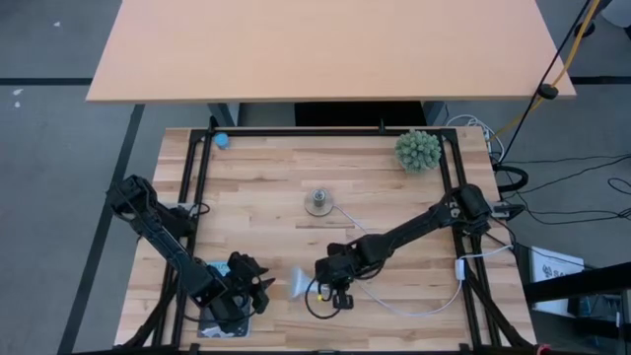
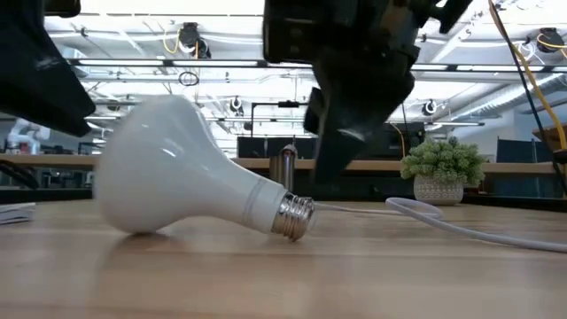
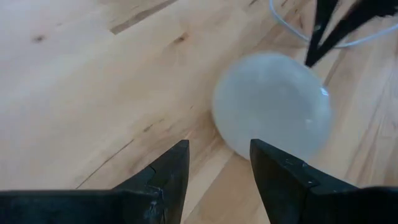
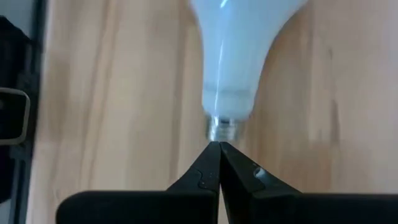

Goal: Screw lightbulb
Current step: Insert the lightbulb into the lamp

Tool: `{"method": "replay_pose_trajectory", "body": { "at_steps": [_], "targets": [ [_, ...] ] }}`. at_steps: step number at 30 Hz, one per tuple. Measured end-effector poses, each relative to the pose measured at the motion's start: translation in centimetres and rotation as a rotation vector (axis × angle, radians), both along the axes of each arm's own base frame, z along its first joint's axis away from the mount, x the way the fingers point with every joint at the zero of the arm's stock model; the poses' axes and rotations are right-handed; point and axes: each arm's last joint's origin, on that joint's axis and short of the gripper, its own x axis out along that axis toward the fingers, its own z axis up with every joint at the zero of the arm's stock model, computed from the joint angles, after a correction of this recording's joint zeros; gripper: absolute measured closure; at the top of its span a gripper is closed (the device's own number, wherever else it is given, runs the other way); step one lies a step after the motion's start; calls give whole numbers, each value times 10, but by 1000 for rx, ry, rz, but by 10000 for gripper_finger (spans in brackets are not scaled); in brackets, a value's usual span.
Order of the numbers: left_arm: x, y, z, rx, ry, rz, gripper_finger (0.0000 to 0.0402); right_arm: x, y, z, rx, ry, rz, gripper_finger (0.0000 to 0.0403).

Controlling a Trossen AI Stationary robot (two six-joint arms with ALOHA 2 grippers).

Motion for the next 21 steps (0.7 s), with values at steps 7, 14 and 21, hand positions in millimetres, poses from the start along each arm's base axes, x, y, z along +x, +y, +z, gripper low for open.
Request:
{"method": "replay_pose_trajectory", "body": {
  "at_steps": [7,14,21],
  "targets": [
    [-2,-3,0,-35,-2,2,227,-8,-25,7,-80,102,-108,403],
    [5,-9,1,-124,-21,-26,227,0,-31,10,-208,-11,-170,403],
    [39,5,-9,-127,2,-83,227,-8,-35,12,-302,26,-264,403]
  ]
}}
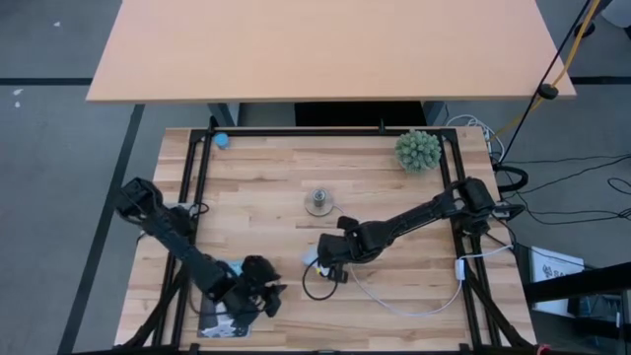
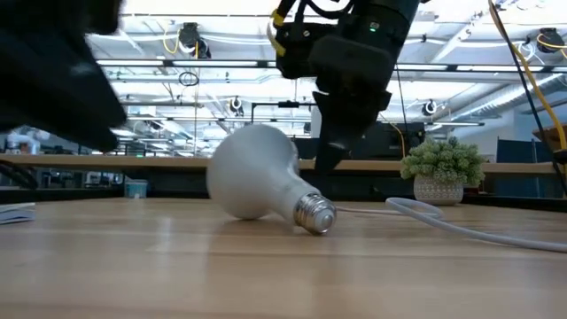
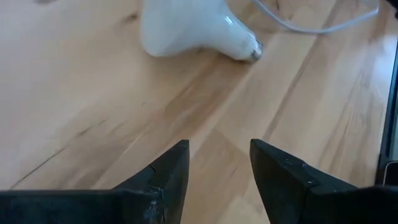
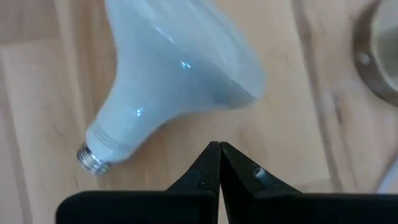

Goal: Screw lightbulb
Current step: Insert the lightbulb into the lamp

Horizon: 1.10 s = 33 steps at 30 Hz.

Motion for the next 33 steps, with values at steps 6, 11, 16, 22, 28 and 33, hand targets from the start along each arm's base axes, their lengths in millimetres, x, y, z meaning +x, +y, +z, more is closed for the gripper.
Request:
{"method": "replay_pose_trajectory", "body": {
  "at_steps": [6,11,16,22,28,33],
  "targets": [
    [27,15,-11,-14,8,-34,227,-1,9,-12,117,-69,-39,403],
    [30,18,-11,-50,16,-41,227,-13,23,-28,190,-75,-103,403],
    [32,19,-10,-58,1,-33,227,-15,42,-29,232,-124,-99,403],
    [40,33,-8,18,-58,76,227,2,62,-26,309,-342,12,403],
    [40,31,-9,-31,-27,30,227,-10,60,-24,277,-233,-8,403],
    [36,20,-6,-65,-49,-14,227,-35,57,-18,171,-64,-71,403]
  ]
}}
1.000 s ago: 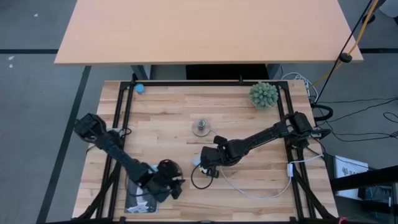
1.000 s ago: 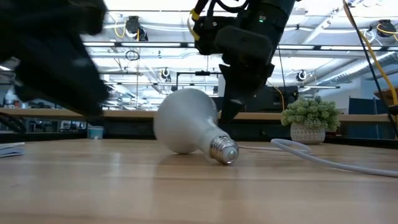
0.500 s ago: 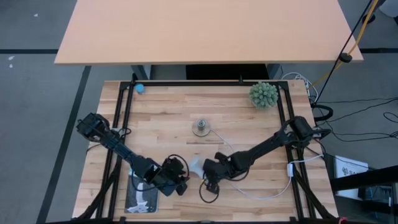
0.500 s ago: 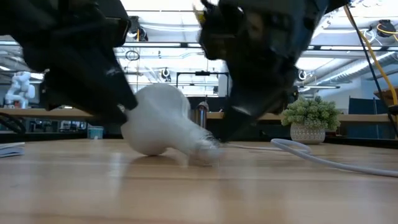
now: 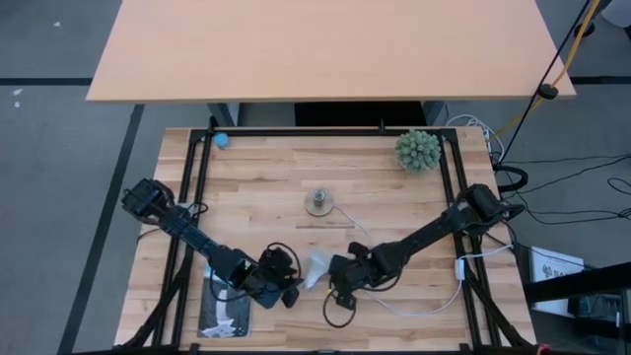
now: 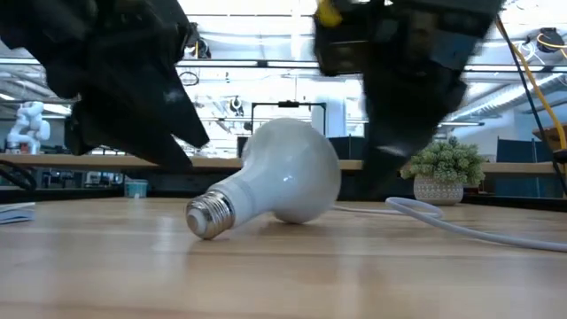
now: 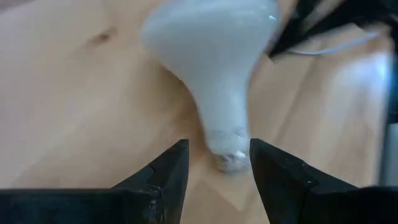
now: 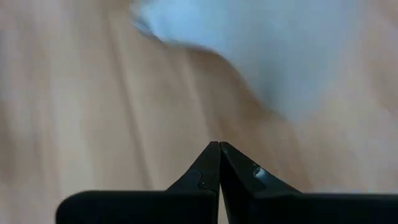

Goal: Screw lightbulb
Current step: Insert the lightbulb into the lamp

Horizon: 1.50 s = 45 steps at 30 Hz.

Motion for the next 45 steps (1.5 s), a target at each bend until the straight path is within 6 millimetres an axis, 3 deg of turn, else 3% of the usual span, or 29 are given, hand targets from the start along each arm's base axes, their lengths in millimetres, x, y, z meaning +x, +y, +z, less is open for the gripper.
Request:
{"method": "replay_pose_trajectory", "body": {
  "at_steps": [4,17,28,35,45],
  "targets": [
    [1,-6,4,-36,-47,-26,227,-4,2,3,-76,-22,-20,403],
    [6,-13,12,-82,-127,-107,227,11,11,-2,-18,-149,47,403],
    [11,-23,-7,-231,-89,-110,227,15,11,1,-23,-189,88,403],
    [15,-23,3,-300,-162,-65,227,15,11,1,-23,-190,90,403],
    [25,-7,3,-235,-187,-42,227,15,12,1,-24,-189,96,403]
  ]
}}
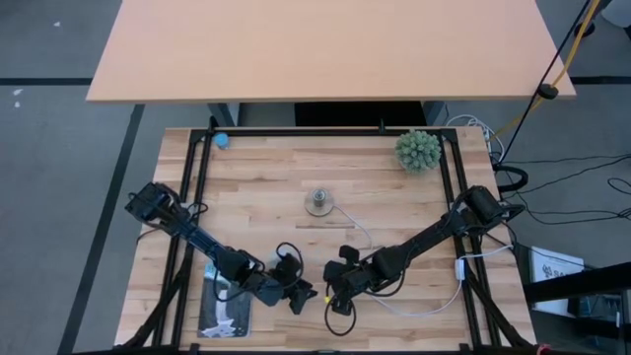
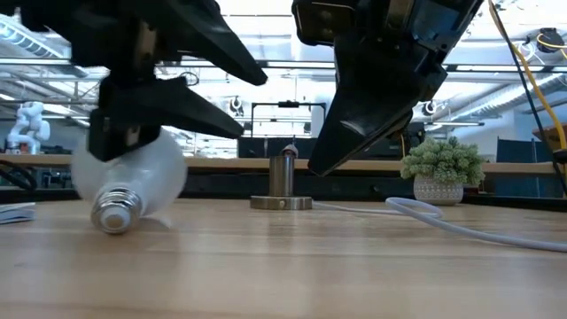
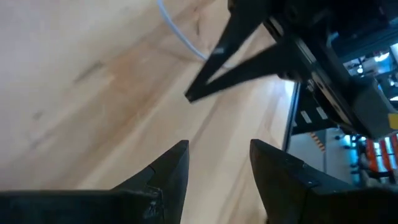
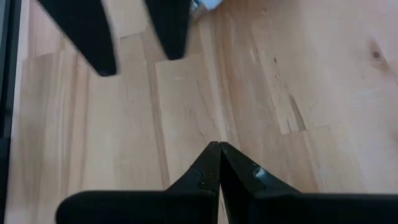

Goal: Screw lightbulb
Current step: Insert the lightbulb into the lamp

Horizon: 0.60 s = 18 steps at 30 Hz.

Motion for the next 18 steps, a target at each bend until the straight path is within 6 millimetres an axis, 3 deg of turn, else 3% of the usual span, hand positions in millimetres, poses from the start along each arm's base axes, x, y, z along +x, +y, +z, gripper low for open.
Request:
{"method": "replay_pose_trajectory", "body": {
  "at_steps": [4,11,18],
  "targets": [
    [3,5,0,38,-2,-17,211,0,0,0,-4,0,6,403],
    [5,4,2,97,-35,-103,127,0,0,0,-11,0,18,403],
    [6,-10,24,-31,-206,-189,104,0,0,0,-17,1,25,403]
  ]
}}
